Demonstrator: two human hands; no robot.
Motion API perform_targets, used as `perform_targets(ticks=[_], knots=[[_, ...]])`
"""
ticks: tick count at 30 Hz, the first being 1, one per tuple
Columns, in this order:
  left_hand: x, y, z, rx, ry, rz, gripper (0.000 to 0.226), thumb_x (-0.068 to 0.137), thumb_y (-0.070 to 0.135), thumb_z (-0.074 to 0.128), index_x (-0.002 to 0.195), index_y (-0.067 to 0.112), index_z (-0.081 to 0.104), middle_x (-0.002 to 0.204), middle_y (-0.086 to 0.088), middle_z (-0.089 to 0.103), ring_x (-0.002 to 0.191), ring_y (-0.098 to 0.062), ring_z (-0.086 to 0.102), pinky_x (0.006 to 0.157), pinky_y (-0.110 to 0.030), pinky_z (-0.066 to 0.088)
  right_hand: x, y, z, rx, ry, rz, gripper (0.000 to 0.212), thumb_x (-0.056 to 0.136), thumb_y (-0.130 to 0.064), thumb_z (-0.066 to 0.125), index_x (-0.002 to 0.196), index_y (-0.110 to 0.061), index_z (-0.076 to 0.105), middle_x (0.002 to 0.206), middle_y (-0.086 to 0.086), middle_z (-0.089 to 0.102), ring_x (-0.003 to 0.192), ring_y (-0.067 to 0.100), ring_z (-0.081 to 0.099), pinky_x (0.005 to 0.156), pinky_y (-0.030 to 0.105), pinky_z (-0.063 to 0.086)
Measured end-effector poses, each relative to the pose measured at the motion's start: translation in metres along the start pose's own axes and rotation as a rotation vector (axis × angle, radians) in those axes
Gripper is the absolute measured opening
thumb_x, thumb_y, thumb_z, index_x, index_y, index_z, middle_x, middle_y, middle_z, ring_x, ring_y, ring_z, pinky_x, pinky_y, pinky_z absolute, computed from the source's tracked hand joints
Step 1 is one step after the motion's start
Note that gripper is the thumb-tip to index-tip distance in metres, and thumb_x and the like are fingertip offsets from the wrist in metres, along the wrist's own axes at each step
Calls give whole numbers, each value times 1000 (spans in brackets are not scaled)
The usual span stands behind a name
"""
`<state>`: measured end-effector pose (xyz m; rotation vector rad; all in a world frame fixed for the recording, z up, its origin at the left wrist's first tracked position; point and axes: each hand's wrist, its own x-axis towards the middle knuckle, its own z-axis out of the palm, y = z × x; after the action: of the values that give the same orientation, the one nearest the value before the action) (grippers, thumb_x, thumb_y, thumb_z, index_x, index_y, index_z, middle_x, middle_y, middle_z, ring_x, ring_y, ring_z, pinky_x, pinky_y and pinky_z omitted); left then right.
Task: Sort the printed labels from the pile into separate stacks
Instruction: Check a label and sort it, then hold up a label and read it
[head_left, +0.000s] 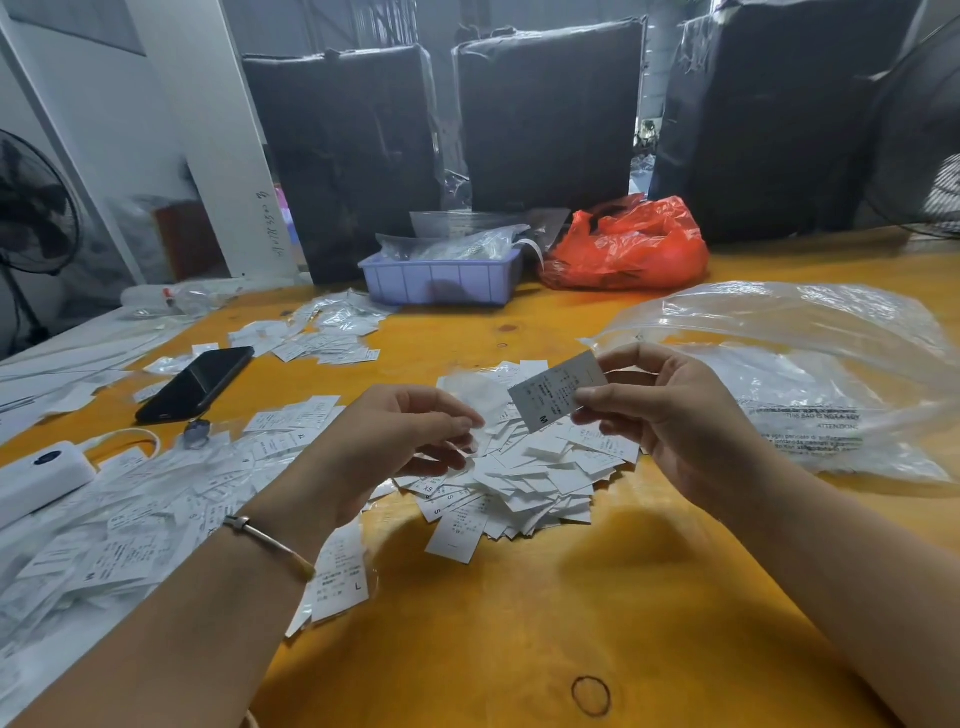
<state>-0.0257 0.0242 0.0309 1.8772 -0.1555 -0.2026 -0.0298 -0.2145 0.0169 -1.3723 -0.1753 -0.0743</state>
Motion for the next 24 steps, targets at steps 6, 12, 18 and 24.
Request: perform_targets(ticks=[6,12,18,24], knots=[[-1,0,2,-54,4,48,29,97,27,54,87,14,79,83,-7,75,71,-16,70,63,-21,56,0,2,-2,-46,21,-57,16,72,3,72,84,-6,65,81,15,73,65,20,68,59,22,49],[-5,2,3,-63,40,197,25,65,36,73,83,21,80,87,-7,76,79,-15,71,72,-24,56,-7,-3,5,-348,249,-469,10,84,2,67,81,4,57,72,12,69,55,13,65,48,16,45],[-5,1,3,-36,23,317,22,65,27,79,80,11,77,82,-11,76,75,-20,72,69,-25,57,-17,-9,11,-522,358,-769,26,87,-5,67,107,-12,52,94,5,70,76,12,70,60,32,59],[-8,1,9,70,62,428,26,75,39,72,79,14,75,79,-6,76,75,-20,72,67,-26,58,-20,-10,10,-736,300,-1061,35,90,4,61,122,-9,62,93,1,70,68,16,67,58,25,54]])
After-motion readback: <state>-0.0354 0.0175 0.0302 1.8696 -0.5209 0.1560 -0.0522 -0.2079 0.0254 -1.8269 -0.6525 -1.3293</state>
